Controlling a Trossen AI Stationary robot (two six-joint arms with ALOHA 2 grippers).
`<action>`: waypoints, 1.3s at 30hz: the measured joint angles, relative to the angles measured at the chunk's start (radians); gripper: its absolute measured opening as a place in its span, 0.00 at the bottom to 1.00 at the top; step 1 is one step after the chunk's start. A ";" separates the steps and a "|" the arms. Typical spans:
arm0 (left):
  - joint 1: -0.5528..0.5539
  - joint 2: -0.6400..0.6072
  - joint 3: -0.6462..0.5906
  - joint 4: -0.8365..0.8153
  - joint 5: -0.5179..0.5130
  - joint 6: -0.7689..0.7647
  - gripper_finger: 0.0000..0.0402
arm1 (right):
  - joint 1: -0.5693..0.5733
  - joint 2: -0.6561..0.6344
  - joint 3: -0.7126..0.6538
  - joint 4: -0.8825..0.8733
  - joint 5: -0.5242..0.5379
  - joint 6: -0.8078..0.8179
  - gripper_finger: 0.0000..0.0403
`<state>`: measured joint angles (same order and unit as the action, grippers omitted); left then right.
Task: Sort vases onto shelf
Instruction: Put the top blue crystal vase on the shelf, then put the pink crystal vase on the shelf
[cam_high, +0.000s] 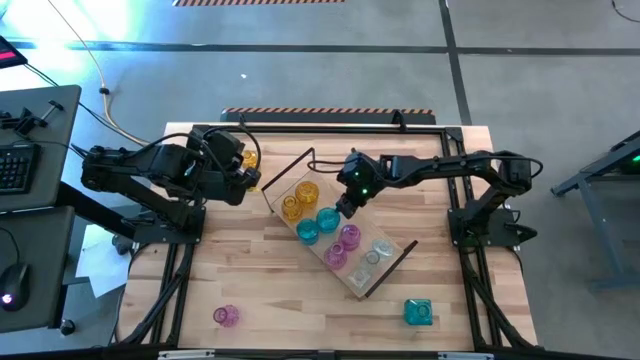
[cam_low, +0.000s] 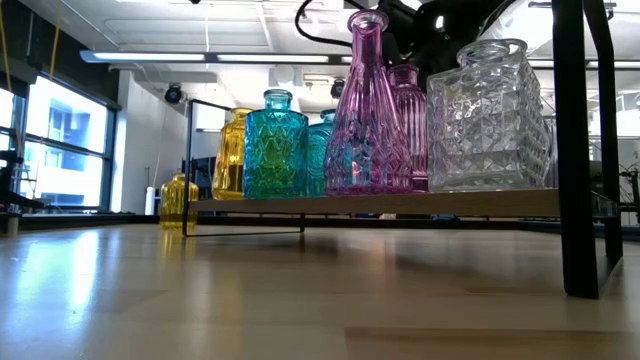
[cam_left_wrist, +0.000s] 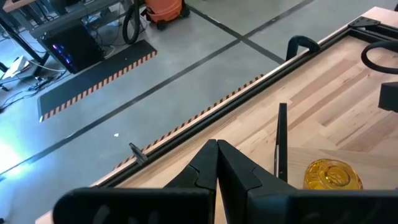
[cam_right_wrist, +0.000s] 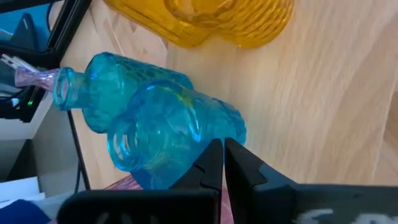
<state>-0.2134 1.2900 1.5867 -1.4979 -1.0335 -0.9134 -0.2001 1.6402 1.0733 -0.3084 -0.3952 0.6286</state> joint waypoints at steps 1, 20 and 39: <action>0.000 0.000 0.000 0.000 0.000 0.000 0.00 | 0.000 0.000 0.000 0.000 0.007 -0.002 0.00; -0.075 -0.061 0.001 -0.014 0.188 0.046 0.00 | -0.102 0.000 0.416 -0.355 0.172 -0.338 0.00; -0.195 -0.060 -0.324 0.140 0.407 -0.077 0.00 | -0.078 -0.002 0.666 -0.498 0.246 -0.398 0.00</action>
<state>-0.4082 1.2301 1.2630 -1.3580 -0.6263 -0.9900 -0.2784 1.6382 1.7396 -0.8066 -0.1497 0.2310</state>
